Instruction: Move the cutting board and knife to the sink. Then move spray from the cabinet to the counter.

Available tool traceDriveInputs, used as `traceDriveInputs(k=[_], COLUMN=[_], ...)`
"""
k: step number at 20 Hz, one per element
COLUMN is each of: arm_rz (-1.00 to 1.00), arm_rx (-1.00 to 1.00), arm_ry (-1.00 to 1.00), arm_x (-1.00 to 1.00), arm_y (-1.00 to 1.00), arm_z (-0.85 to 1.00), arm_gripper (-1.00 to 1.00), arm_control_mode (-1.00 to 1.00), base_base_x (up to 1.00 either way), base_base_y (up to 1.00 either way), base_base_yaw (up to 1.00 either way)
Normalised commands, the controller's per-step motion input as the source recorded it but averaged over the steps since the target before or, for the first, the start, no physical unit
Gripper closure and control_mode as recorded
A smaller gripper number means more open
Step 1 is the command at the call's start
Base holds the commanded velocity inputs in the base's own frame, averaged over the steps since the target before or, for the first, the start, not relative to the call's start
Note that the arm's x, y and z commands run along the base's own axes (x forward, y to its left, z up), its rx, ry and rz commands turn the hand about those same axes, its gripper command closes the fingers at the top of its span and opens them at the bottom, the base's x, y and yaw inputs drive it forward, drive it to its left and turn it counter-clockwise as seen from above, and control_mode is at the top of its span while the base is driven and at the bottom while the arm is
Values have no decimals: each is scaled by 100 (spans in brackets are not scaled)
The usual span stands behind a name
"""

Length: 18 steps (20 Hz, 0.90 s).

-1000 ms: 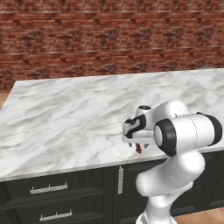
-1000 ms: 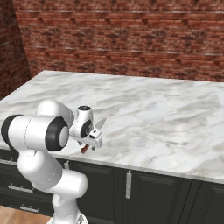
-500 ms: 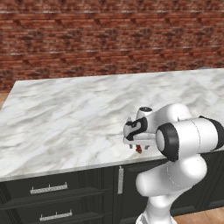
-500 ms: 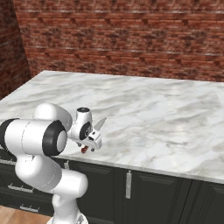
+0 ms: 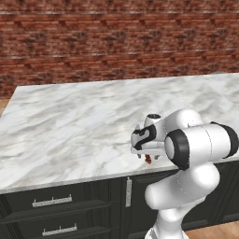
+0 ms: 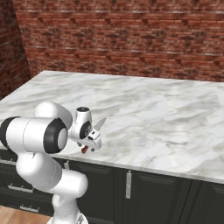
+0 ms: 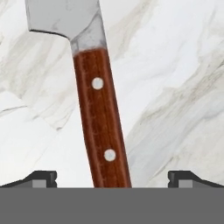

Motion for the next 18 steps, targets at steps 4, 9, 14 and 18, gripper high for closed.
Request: traceDriveInputs(k=[4,9,14,18], arm_rz=[0,0,0,0], arm_rx=[-3,-2,0,0], arm_ry=[5,3,0,0], arm_x=[-25,-8,0,0], arm_y=[0,0,0,0], arm_z=[-61,-36,0,0], arm_gripper=[-100,100,100,100], arm_control_mode=[-100,-100,-100,-100], base_base_x=[0,0,0,0], base_base_y=[0,0,0,0], base_base_yaw=[0,0,0,0])
